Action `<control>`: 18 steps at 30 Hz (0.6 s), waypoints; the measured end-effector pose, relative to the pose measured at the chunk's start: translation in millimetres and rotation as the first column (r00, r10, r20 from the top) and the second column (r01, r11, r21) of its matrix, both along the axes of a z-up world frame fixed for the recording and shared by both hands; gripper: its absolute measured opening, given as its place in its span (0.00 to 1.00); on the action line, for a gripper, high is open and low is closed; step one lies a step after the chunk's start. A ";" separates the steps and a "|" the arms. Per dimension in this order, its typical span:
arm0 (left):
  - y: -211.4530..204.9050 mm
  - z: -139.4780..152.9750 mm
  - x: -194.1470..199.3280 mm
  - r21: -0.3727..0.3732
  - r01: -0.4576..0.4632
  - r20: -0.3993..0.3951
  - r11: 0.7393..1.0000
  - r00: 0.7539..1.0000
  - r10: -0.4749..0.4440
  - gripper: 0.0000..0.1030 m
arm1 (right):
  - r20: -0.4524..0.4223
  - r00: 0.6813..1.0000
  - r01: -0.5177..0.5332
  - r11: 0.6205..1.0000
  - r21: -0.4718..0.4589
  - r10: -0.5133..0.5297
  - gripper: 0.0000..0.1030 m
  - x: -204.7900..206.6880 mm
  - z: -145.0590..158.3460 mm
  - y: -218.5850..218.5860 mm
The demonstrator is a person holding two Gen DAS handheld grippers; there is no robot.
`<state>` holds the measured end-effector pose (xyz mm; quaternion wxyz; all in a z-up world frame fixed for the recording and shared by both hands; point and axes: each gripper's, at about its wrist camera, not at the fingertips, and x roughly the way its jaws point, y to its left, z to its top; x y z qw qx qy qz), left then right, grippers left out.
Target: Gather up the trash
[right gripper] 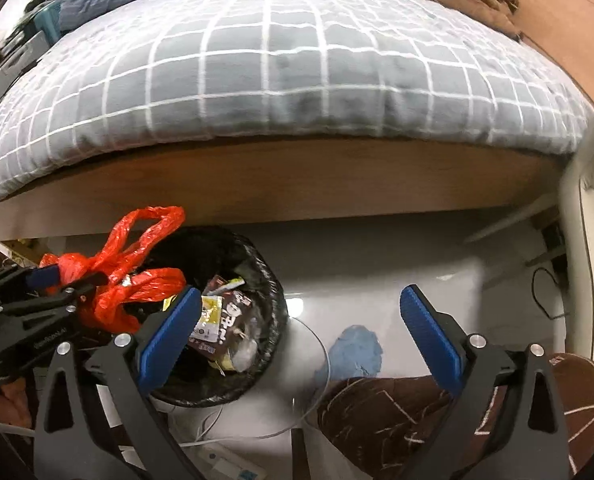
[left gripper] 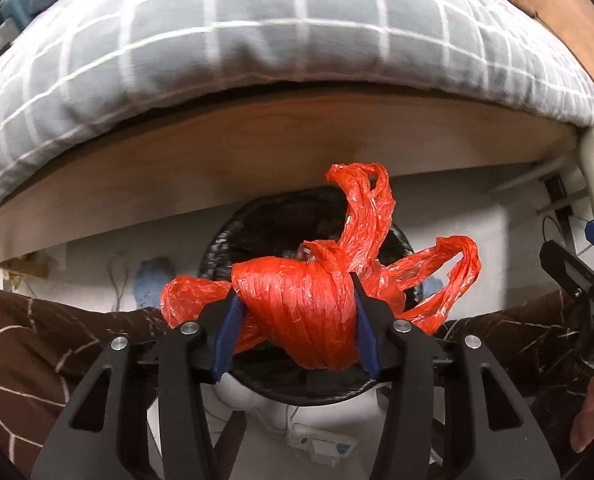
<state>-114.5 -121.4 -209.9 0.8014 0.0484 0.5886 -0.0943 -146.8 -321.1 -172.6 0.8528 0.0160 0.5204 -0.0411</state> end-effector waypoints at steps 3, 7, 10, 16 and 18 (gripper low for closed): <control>-13.3 -8.8 -1.4 0.000 0.037 -0.017 0.999 0.999 -0.037 0.50 | -0.005 0.999 0.037 0.999 0.012 -0.037 0.93 -2.6 1.9 -8.8; -20.1 -13.4 -2.7 0.013 0.049 -0.003 0.999 0.999 -0.049 0.59 | -0.020 0.996 0.085 0.996 0.014 -0.084 0.93 -0.7 -1.2 -18.4; -19.5 -5.4 -6.9 0.013 0.043 0.013 0.999 0.999 -0.043 0.74 | -0.023 0.996 0.087 0.996 0.014 -0.086 0.93 -0.1 -1.8 -15.8; -4.0 11.1 -3.7 0.016 0.012 0.061 1.000 0.998 -0.013 0.90 | -0.009 0.999 0.052 0.999 0.000 -0.052 0.93 2.4 1.3 -5.4; 4.0 20.8 -2.4 0.018 0.003 0.085 1.000 0.996 -0.005 0.94 | 0.001 0.999 0.040 0.999 -0.002 -0.040 0.93 3.6 5.8 0.4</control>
